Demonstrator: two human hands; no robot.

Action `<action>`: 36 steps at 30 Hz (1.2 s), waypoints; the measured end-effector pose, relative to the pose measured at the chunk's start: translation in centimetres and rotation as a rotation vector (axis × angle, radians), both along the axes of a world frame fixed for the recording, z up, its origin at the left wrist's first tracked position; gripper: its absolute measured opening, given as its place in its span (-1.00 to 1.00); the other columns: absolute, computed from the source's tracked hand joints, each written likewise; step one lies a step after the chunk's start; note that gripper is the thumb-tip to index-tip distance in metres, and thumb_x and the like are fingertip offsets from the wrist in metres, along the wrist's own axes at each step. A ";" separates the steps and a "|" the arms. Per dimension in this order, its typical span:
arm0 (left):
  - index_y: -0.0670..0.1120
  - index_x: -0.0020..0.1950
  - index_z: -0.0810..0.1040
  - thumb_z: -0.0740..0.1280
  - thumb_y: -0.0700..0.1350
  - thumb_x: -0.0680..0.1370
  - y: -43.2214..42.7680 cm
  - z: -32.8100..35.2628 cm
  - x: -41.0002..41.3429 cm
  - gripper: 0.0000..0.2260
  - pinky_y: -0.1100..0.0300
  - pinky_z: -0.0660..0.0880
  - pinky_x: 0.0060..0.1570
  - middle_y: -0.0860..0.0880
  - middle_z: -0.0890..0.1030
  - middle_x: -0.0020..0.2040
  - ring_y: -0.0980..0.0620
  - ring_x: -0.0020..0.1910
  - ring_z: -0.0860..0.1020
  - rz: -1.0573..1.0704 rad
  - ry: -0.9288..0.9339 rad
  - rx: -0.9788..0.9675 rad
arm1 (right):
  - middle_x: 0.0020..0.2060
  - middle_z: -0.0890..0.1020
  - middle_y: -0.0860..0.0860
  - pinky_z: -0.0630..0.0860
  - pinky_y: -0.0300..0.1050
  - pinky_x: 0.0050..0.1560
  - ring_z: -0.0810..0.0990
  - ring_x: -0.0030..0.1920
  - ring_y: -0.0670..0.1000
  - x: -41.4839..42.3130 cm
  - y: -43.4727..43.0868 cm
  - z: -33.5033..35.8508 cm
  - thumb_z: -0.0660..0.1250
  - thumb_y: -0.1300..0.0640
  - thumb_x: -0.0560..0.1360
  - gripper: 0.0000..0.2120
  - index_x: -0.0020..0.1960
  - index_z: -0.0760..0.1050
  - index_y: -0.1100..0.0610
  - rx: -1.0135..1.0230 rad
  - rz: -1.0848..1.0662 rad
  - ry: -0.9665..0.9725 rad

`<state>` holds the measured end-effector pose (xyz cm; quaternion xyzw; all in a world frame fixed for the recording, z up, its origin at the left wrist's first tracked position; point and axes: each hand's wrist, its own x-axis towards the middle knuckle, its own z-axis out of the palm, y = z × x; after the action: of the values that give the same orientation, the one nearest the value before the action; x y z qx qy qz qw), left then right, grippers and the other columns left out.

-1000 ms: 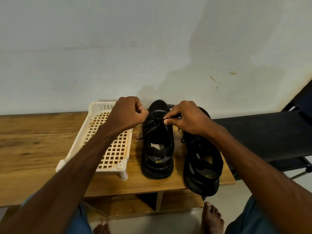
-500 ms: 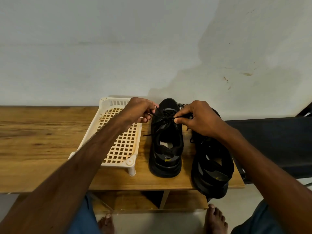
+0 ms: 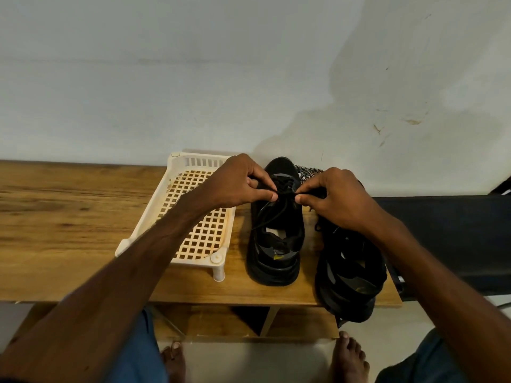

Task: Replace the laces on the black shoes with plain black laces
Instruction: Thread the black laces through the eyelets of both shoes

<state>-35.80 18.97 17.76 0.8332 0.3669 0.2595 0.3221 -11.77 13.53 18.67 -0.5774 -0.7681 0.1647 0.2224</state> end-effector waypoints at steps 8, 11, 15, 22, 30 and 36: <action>0.09 -0.04 0.75 0.56 -0.01 0.46 0.3 -0.2 0.1 -0.90 0.52 0.35 -0.16 0.22 0.65 -0.26 0.31 -0.19 0.60 0.018 0.078 0.116 | -0.23 0.68 -0.21 0.46 -0.50 -0.22 0.64 -0.20 -0.31 0.1 -0.4 0.5 0.49 0.13 0.53 -0.89 0.05 0.73 0.03 -0.045 0.010 0.043; 0.09 -0.06 0.74 0.57 0.00 0.46 0.3 -0.3 0.1 -0.91 0.53 0.40 -0.19 0.22 0.69 -0.21 0.32 -0.19 0.61 0.008 0.092 0.094 | -0.15 0.72 -0.12 0.52 -0.49 -0.20 0.68 -0.24 -0.26 -0.3 -0.6 0.6 0.52 0.13 0.51 -0.76 0.18 0.69 0.07 -0.074 0.024 0.104; 0.05 -0.03 0.73 0.57 -0.04 0.46 0.1 -0.2 0.0 -0.88 0.32 0.56 -0.09 0.21 0.71 -0.16 0.23 -0.16 0.68 0.015 0.054 0.037 | -0.18 0.70 -0.16 0.54 -0.46 -0.21 0.69 -0.24 -0.22 -0.8 -0.7 0.7 0.53 0.06 0.50 -0.71 0.21 0.68 0.06 -0.076 0.017 0.125; 0.06 0.04 0.76 0.53 0.04 0.50 -0.4 0.1 0.3 -0.84 0.40 0.48 -0.24 0.17 0.72 -0.18 0.24 -0.24 0.64 0.002 0.025 0.038 | -0.36 0.63 -0.24 0.49 -0.46 -0.31 0.67 -0.33 -0.20 -1.0 -0.5 0.6 0.45 0.12 0.56 -0.85 0.12 0.72 0.06 -0.047 -0.005 0.154; 0.02 0.00 0.77 0.52 0.01 0.51 -0.5 0.0 0.5 -0.88 0.12 0.59 -0.12 0.09 0.74 -0.16 0.10 -0.19 0.68 0.156 -0.006 0.038 | -0.32 0.65 -0.20 0.46 -0.51 -0.29 0.61 -0.34 -0.30 -1.0 0.3 0.8 0.46 0.13 0.56 -0.92 -0.01 0.74 0.08 -0.064 -0.042 0.074; -0.06 0.00 0.76 0.52 -0.07 0.52 -0.2 -0.1 0.2 -0.89 0.44 0.52 -0.16 0.06 0.75 -0.20 0.20 -0.14 0.70 0.181 -0.060 -0.183 | -0.31 0.67 -0.21 0.46 -0.55 -0.24 0.63 -0.28 -0.33 -0.7 0.1 0.7 0.44 0.15 0.57 -0.91 -0.05 0.73 0.04 -0.072 -0.023 0.046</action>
<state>-35.56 18.74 17.63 0.7556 0.4528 0.2778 0.3832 -12.48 13.66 19.32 -0.5900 -0.7495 0.2030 0.2211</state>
